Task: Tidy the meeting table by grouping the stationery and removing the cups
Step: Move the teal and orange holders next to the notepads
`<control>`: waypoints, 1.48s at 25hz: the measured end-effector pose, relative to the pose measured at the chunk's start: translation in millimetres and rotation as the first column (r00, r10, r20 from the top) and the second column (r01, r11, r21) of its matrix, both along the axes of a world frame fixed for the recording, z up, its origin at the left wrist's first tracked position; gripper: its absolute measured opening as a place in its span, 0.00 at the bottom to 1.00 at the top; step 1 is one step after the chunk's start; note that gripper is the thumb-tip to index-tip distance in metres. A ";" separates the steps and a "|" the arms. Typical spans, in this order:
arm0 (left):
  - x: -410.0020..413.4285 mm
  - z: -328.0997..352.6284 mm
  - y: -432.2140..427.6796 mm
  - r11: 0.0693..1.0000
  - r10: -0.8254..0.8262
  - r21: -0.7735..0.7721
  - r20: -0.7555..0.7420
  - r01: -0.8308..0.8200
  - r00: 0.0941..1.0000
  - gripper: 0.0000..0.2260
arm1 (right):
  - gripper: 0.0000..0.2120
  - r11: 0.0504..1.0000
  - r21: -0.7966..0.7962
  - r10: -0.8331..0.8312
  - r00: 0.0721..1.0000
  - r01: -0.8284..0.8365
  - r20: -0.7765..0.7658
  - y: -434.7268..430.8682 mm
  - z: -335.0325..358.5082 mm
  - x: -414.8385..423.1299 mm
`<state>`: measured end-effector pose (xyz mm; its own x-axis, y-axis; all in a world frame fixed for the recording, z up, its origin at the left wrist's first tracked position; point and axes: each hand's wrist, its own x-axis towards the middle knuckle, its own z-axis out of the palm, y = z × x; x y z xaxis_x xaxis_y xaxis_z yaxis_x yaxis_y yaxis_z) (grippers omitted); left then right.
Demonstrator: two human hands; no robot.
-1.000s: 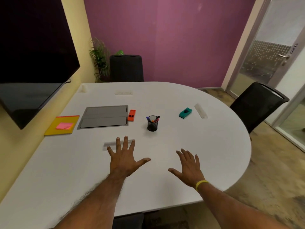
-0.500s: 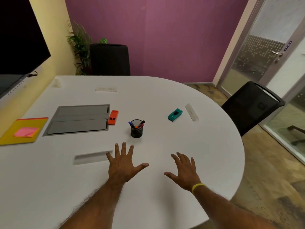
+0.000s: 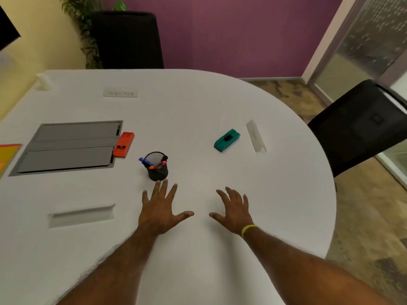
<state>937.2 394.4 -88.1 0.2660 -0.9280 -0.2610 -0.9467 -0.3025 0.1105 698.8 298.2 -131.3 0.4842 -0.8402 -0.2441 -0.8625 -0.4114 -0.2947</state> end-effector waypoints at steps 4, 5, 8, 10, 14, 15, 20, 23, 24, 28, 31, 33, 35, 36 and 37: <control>-25.7 -24.2 -47.0 0.998 0.019 0.055 -0.027 -0.018 0.999 0.52 | 0.40 0.998 0.041 0.038 0.999 -0.038 0.002 -63.4 -25.3 -5.6; -31.3 -31.5 -56.8 0.999 0.028 0.048 -0.037 -0.026 0.999 0.52 | 0.40 0.998 0.044 0.037 0.999 -0.037 0.003 -81.3 -29.7 -4.9; -43.4 -52.6 -74.5 0.999 0.034 0.002 -0.057 -0.034 0.998 0.52 | 0.40 0.999 0.032 0.003 1.000 -0.004 0.015 -136.7 -37.3 6.2; -46.6 -62.6 -81.8 1.000 0.014 -0.014 -0.060 -0.014 0.998 0.51 | 0.41 0.999 0.004 -0.041 0.999 0.041 0.031 -176.0 -37.4 21.2; -38.3 -80.3 -95.8 1.000 -0.003 -0.011 -0.087 0.002 0.996 0.50 | 0.44 0.977 0.072 -0.209 0.967 0.200 0.143 -252.6 -38.9 66.6; -35.4 -84.8 -97.9 1.000 -0.001 -0.015 -0.090 -0.001 0.996 0.50 | 0.44 0.967 0.102 -0.247 0.955 0.232 0.165 -267.0 -41.4 77.0; -27.7 -100.5 -100.7 0.999 -0.016 -0.048 -0.110 0.011 0.994 0.49 | 0.35 0.929 0.179 -0.354 0.916 0.323 0.187 -306.1 -63.6 108.8; -27.4 -101.7 -101.8 0.998 -0.038 -0.047 -0.131 0.032 0.991 0.48 | 0.25 0.925 0.112 -0.379 0.886 0.362 0.267 -308.6 -71.6 115.5; -27.5 -101.0 -102.4 0.998 -0.045 -0.052 -0.143 0.038 0.989 0.48 | 0.23 0.920 0.090 -0.391 0.879 0.382 0.273 -307.4 -73.2 115.3; -27.1 -90.2 -107.2 0.997 -0.053 -0.061 -0.189 0.042 0.981 0.48 | 0.24 0.910 0.110 -0.414 0.877 0.399 0.244 -297.5 -73.4 106.1; -25.7 -76.0 -112.8 0.995 -0.017 -0.099 -0.264 -0.009 0.964 0.47 | 0.19 0.884 0.188 -0.468 0.808 0.428 0.357 -274.1 -63.8 97.7; -23.8 -62.5 -115.3 0.984 0.022 -0.156 -0.362 -0.084 0.932 0.46 | 0.18 0.868 0.255 -0.496 0.726 0.426 0.477 -242.4 -53.6 93.0; -22.6 -45.6 -118.8 0.966 0.027 -0.216 -0.473 -0.145 0.881 0.43 | 0.20 0.867 0.328 -0.498 0.624 0.375 0.602 -202.4 -37.9 89.1; -22.3 -35.8 -121.2 0.951 0.026 -0.248 -0.525 -0.182 0.851 0.41 | 0.21 0.877 0.338 -0.480 0.587 0.342 0.652 -181.7 -28.7 87.1; -21.7 -24.7 -122.5 0.930 0.032 -0.281 -0.581 -0.238 0.813 0.39 | 0.23 0.896 0.322 -0.442 0.565 0.305 0.697 -160.1 -17.8 86.2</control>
<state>915.5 271.9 -112.8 0.2985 -0.9499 -0.0932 -0.6388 -0.2714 0.7199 785.0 138.1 -149.1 0.2045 -0.9748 -0.0893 -0.3867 0.0033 -0.9222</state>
